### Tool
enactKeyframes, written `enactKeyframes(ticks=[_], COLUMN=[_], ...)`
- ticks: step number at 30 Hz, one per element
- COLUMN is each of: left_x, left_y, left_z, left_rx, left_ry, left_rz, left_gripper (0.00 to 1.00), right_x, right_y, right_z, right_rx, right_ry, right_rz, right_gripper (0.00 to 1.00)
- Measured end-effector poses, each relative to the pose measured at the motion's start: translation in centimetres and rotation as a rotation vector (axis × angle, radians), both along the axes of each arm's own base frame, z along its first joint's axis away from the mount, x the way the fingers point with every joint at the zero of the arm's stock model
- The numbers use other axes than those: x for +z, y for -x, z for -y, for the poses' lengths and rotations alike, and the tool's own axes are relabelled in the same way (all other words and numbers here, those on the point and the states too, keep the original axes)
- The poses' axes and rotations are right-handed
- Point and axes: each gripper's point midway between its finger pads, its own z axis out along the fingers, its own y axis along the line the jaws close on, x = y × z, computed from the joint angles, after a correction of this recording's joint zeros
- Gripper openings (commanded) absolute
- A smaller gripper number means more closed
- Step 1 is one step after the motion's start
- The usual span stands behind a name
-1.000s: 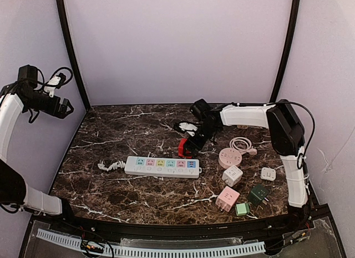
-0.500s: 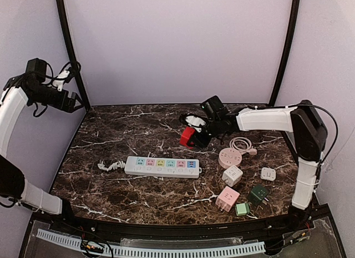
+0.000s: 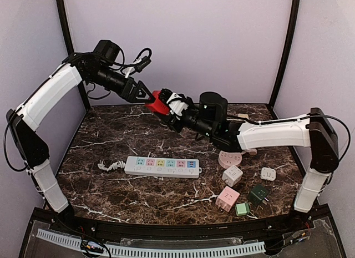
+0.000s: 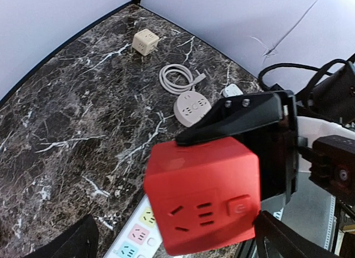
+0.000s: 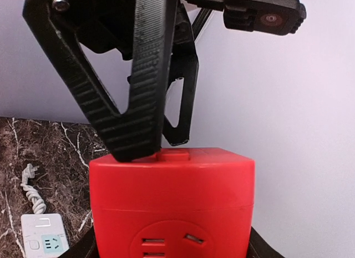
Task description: Insert the plug
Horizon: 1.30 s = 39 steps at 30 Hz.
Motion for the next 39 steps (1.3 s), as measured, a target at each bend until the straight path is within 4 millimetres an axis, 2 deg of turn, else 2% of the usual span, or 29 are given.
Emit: enactKeyframes(ticks=[6, 9, 11, 13, 14, 16, 19, 21, 22, 24, 26, 28, 29, 30, 31, 33, 34, 35, 37, 38, 39], left_x=[1.1, 1.2, 1.1, 0.9, 0.8, 0.5, -0.1, -0.4, -0.6, -0.7, -0.8, -1.0, -1.1, -1.2, -1.3, -1.5, -1.5, -1.5, -1.6, -1.7, -1.9], left_y=[0.7, 0.9, 1.2, 1.2, 1.0, 0.6, 0.2, 0.1, 0.1, 0.1, 0.2, 0.4, 0.3, 0.2, 0.1, 0.0, 0.0, 0.0, 0.0, 0.0, 0.0], left_z=[1.5, 1.9, 2.3, 2.5, 2.5, 2.5, 2.6, 2.7, 2.7, 2.7, 2.9, 3.2, 3.2, 3.2, 3.2, 3.3, 3.3, 3.3, 3.3, 3.2, 3.1], left_rx=[-0.025, -0.03, -0.038, -0.035, -0.028, -0.016, 0.014, 0.014, 0.014, 0.013, -0.003, -0.017, -0.014, -0.007, 0.017, 0.029, 0.03, 0.03, 0.033, 0.032, 0.019], left_ry=[0.075, 0.083, 0.081, 0.07, 0.063, 0.056, 0.047, 0.04, 0.037, 0.03, 0.021, 0.011, 0.007, 0.005, 0.009, 0.012, 0.012, 0.011, 0.005, -0.004, -0.02], left_rz=[-0.038, -0.045, -0.047, -0.045, -0.04, -0.039, -0.066, -0.072, -0.074, -0.071, -0.051, -0.039, -0.038, -0.044, -0.071, -0.087, -0.088, -0.087, -0.086, -0.084, -0.06], left_gripper=[0.95, 0.91, 0.84, 0.7, 0.59, 0.5, 0.49, 0.55, 0.64, 0.74, 0.74, 0.59, 0.44, 0.35, 0.12, 0.02, 0.01, 0.01, 0.0, 0.01, 0.01], right_x=[0.3, 0.6, 0.6, 0.6, 0.6, 0.6, 0.0, -0.3, -0.5, -0.6, -0.6, -0.5, -0.4, -0.4, -0.5, -0.8, -0.8, -0.8, -1.0, -1.2, -1.3], right_y=[-0.6, -0.8, -0.9, -0.9, -0.9, -1.0, -1.2, -1.3, -1.3, -1.3, -1.3, -1.2, -1.2, -1.3, -1.5, -1.7, -1.7, -1.7, -1.7, -1.7, -1.7], right_z=[-0.1, -0.5, -0.7, -0.7, -0.7, -0.7, -0.7, -0.7, -0.7, -0.7, -0.7, -0.7, -0.8, -0.7, -0.5, -0.4, -0.4, -0.4, -0.4, -0.4, -0.4], right_rx=[-0.014, -0.014, -0.013, -0.013, -0.012, -0.014, -0.03, -0.03, -0.031, -0.031, -0.028, -0.024, -0.023, -0.032, -0.049, -0.062, -0.062, -0.062, -0.059, -0.054, -0.037], right_ry=[-0.02, -0.029, -0.033, -0.032, -0.033, -0.029, -0.002, 0.008, 0.012, 0.015, 0.009, 0.001, -0.004, 0.0, 0.012, 0.026, 0.027, 0.028, 0.031, 0.036, 0.035], right_rz=[0.017, 0.022, 0.025, 0.024, 0.024, 0.029, 0.039, 0.032, 0.029, 0.027, 0.017, 0.011, 0.01, 0.015, 0.026, 0.026, 0.026, 0.026, 0.022, 0.014, -0.006], right_gripper=[0.0, 0.0, 0.0, 0.0, 0.0, 0.0, 0.0, 0.0, 0.0, 0.0, 0.0, 0.0, 0.0, 0.0, 0.0, 0.0, 0.11, 0.39, 0.9, 0.98, 0.98])
